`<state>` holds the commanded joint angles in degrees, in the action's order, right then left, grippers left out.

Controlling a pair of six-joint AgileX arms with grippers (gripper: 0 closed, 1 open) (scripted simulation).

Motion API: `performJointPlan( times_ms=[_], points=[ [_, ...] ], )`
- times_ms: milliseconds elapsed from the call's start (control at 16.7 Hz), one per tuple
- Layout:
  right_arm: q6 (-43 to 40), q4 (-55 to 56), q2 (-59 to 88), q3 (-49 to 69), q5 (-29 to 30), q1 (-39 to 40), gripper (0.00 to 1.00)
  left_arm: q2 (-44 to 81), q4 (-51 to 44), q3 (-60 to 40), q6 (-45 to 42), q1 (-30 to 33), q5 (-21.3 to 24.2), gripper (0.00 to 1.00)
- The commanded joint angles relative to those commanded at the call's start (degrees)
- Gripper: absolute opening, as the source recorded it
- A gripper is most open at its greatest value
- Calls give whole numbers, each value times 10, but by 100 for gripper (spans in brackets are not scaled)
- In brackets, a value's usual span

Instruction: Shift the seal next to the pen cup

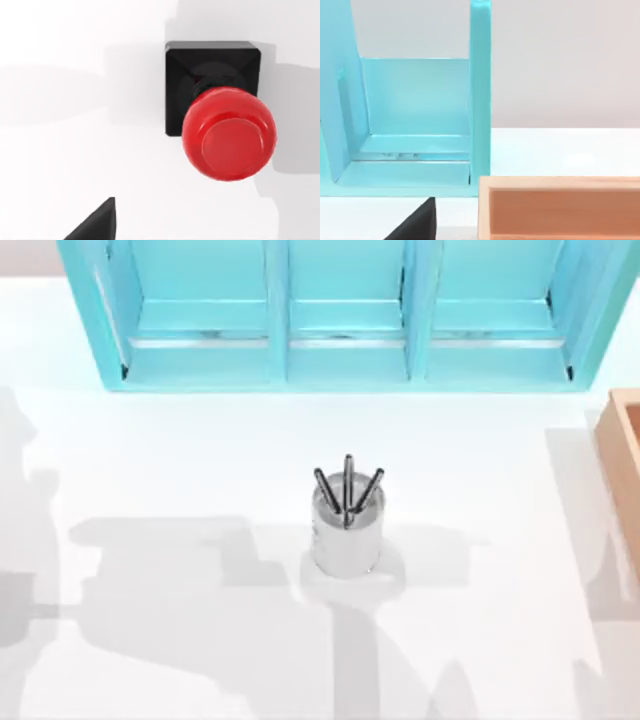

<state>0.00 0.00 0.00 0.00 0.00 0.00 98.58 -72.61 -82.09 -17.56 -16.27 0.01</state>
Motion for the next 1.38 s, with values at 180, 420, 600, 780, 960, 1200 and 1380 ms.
performJointPlan(
  times_ms=[180,420,600,780,960,1200,1380],
  points=[
    [0,0,0,0,0,0,100,11,-9,-11,-2,-2,0,100],
    [0,0,0,0,0,0,100,10,-6,-8,-2,0,0,100],
    [0,0,0,0,0,0,100,21,34,26,-2,-1,0,100],
    [0,0,0,0,0,0,100,40,120,85,-3,-2,0,100],
    [0,0,0,0,0,0,100,58,194,141,-5,-4,0,100],
    [0,0,0,0,0,0,100,64,213,159,-5,-4,0,100],
    [0,0,0,0,0,0,100,64,213,159,-5,-4,0,92]
  ],
)
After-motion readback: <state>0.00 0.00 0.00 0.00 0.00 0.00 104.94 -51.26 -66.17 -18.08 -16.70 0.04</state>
